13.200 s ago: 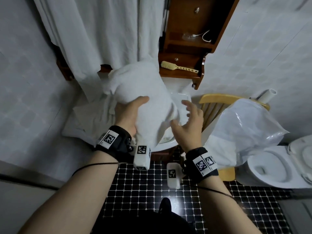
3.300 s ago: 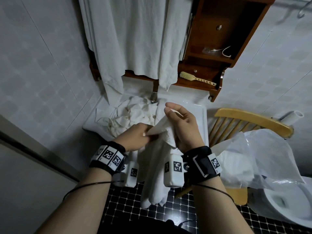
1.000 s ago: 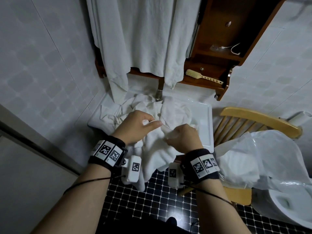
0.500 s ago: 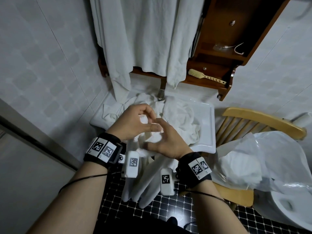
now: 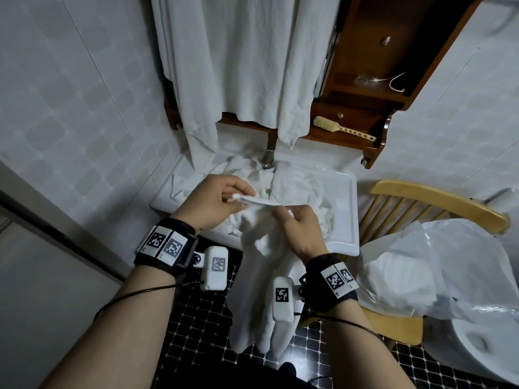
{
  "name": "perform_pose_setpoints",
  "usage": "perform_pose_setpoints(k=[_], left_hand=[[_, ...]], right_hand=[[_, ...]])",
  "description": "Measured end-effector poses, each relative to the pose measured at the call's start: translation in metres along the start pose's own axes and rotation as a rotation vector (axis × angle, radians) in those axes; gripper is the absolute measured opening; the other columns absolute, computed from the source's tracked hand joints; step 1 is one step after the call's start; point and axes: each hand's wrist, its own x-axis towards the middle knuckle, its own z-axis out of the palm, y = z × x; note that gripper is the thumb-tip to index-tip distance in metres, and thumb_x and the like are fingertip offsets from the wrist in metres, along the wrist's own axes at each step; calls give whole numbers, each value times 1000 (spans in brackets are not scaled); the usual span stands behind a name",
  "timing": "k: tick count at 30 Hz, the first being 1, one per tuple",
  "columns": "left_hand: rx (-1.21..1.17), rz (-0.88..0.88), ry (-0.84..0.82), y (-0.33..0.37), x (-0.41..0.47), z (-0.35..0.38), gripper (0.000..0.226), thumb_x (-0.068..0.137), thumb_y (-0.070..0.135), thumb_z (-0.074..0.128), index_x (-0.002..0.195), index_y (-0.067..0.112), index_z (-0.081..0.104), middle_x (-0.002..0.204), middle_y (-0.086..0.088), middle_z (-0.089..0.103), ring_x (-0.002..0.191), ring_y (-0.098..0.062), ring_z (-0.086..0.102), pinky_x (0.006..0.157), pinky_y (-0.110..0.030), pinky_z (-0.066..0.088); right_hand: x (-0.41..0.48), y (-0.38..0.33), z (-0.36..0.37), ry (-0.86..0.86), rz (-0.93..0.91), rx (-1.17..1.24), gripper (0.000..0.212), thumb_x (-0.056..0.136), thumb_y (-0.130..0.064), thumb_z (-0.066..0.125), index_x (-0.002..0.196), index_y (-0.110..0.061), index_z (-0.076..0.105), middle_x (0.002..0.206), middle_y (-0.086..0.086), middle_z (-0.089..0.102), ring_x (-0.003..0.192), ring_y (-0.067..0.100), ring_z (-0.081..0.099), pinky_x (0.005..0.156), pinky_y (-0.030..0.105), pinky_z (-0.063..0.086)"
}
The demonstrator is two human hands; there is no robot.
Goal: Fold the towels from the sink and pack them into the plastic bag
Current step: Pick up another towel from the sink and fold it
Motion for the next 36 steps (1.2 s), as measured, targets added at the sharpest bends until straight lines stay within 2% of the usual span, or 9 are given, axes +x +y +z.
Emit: perform_pose_setpoints(k=[3, 6, 10, 13, 16, 21, 24, 28, 36], left_hand=[[-31, 4, 58, 2, 4, 5, 9, 99, 19, 73, 102, 23, 80, 85, -2, 77, 83, -20, 74, 78, -42, 57], [-76, -55, 14, 8, 5, 15, 37, 106, 37, 61, 100, 4, 74, 77, -23, 71, 72, -30, 74, 76, -50, 59], [32, -84, 276, 10, 9, 21, 54, 110, 45, 48, 77, 3, 56, 66, -11, 56, 57, -16, 51, 57, -32, 41], [22, -186, 608, -1, 11, 12, 46, 112, 45, 41, 79, 15, 52, 77, -5, 61, 77, -25, 62, 69, -35, 48], [7, -259, 794, -9, 13, 3, 44, 111, 44, 39, 88, 13, 59, 99, -17, 71, 98, -38, 65, 87, -47, 53], [-64, -216, 547, -10, 12, 10, 45, 111, 42, 43, 87, 8, 60, 83, -12, 66, 79, -26, 61, 75, -40, 48], [-160, -238, 319, -17, 8, 17, 43, 109, 44, 50, 107, 7, 71, 101, -13, 75, 99, -31, 71, 89, -48, 57], [-445, -279, 72, -16, -1, 21, 36, 108, 38, 54, 114, 11, 77, 109, -16, 79, 102, -37, 74, 88, -47, 57], [-533, -325, 69, -13, -3, 26, 39, 111, 35, 50, 122, 6, 73, 119, -24, 74, 108, -33, 72, 96, -46, 53]], right_hand=[[3, 1, -6, -23, -28, 77, 46, 89, -36, 58, 57, -11, 36, 57, 2, 33, 55, 15, 32, 54, 34, 28], [6, 5, -7, 5, -41, 81, 50, 86, -47, 57, 61, -5, 48, 54, 0, 44, 53, 13, 41, 56, 32, 36], [3, 5, -20, 57, 0, 52, 42, 82, -50, 87, 105, -22, 66, 85, -11, 68, 67, -3, 59, 69, 16, 48], [6, 9, -34, -106, 97, -312, 66, 55, -57, 98, 101, -22, 68, 93, -14, 67, 88, 4, 64, 72, 22, 50], [4, 13, -41, -378, 171, -654, 50, 60, -45, 96, 87, -15, 66, 75, -7, 65, 69, 10, 61, 55, 24, 44], [-5, -6, -37, -651, -55, -339, 30, 86, -44, 86, 94, -16, 80, 77, -3, 76, 72, 15, 70, 70, 31, 55], [-15, -31, -33, -734, -113, 98, 16, 100, -17, 73, 97, -1, 75, 77, -2, 67, 71, 8, 60, 68, 23, 46], [-1, -32, -9, -415, -79, 412, 29, 104, -24, 66, 111, 4, 68, 99, 32, 68, 90, 28, 64, 83, 43, 48], [10, -14, 20, -149, 6, 242, 23, 96, -31, 68, 98, -8, 70, 90, 9, 75, 83, 20, 68, 83, 45, 60]])
